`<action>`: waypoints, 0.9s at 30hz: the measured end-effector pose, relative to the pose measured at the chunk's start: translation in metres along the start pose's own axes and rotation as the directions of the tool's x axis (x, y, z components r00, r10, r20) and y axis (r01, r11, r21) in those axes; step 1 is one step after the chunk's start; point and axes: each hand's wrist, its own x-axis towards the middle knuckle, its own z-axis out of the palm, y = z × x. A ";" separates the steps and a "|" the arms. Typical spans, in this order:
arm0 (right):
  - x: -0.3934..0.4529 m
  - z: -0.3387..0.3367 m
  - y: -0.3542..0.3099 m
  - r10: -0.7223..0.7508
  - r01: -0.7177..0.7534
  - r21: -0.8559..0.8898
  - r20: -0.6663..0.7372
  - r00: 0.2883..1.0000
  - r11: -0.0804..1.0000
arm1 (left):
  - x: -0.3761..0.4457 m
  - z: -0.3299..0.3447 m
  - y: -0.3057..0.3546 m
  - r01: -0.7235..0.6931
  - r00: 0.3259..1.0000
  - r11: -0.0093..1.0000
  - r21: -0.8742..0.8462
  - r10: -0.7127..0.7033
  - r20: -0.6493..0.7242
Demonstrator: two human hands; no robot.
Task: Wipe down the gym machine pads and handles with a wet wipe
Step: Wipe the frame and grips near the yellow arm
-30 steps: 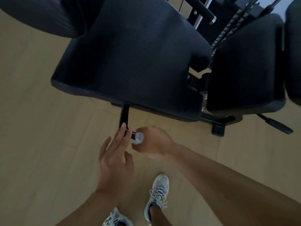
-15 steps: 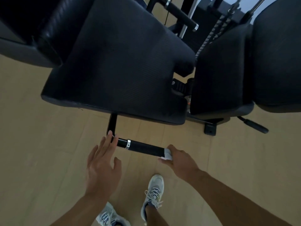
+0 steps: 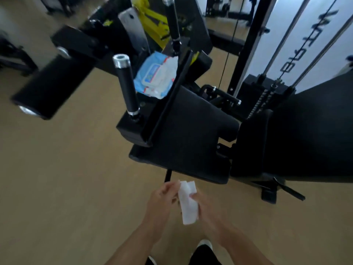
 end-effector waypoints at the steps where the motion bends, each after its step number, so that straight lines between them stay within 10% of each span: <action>1: -0.002 0.003 -0.006 -0.008 0.007 -0.001 -0.029 1.000 1.000 | -0.009 -0.002 0.009 -0.019 0.999 1.000 0.001 0.019 -0.046; 11: -0.019 0.030 -0.110 -0.348 0.261 -0.318 -0.256 0.902 0.911 | -0.026 -0.045 0.092 -0.249 0.920 0.961 0.117 0.272 -0.281; 20: -0.010 0.075 -0.177 -0.285 0.353 0.176 -0.323 0.903 0.919 | 0.006 -0.082 0.130 -0.390 0.908 0.915 0.101 0.400 -0.121; 24: 0.016 0.081 -0.201 -0.176 0.486 0.261 -0.709 0.683 0.834 | 0.014 -0.097 0.143 -0.524 0.784 0.841 0.133 0.538 -0.310; 27: 0.020 0.108 -0.215 -0.305 0.559 0.205 -0.664 0.682 0.804 | 0.020 -0.104 0.159 -0.593 0.710 0.797 0.119 0.586 -0.391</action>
